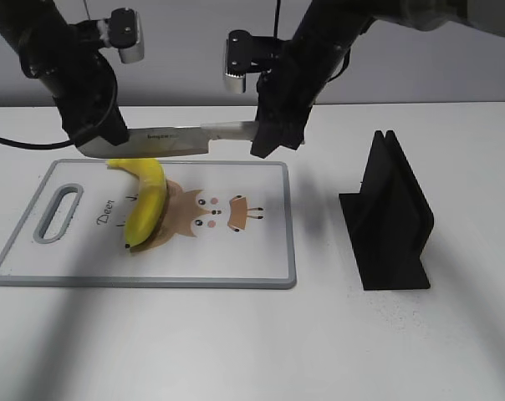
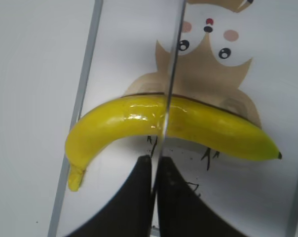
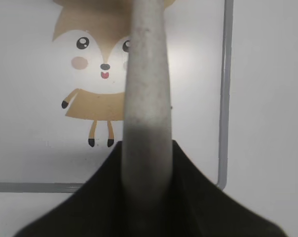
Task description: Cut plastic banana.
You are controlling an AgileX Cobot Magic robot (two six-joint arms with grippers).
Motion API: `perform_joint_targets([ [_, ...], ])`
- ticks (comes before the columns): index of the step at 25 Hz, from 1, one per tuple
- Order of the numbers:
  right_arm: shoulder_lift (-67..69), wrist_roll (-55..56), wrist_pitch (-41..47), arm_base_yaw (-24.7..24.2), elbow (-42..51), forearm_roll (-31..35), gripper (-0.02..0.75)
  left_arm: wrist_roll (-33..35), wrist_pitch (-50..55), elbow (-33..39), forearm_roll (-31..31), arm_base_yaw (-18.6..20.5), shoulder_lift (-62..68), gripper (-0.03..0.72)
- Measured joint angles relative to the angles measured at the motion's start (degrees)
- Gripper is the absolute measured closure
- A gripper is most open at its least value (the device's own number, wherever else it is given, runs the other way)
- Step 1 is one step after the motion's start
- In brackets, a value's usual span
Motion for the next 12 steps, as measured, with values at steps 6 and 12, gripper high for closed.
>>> perform_joint_targets([
  [6,0.12,0.86,-1.48,0.00,0.00,-1.01,0.557,0.21,-1.90,0.00,-0.20,0.00,1.98,0.680],
  [12,2.27,0.90,-2.17,0.00,0.00,-1.27,0.557,0.28,-2.99,0.00,-0.55,0.00,5.08,0.679],
])
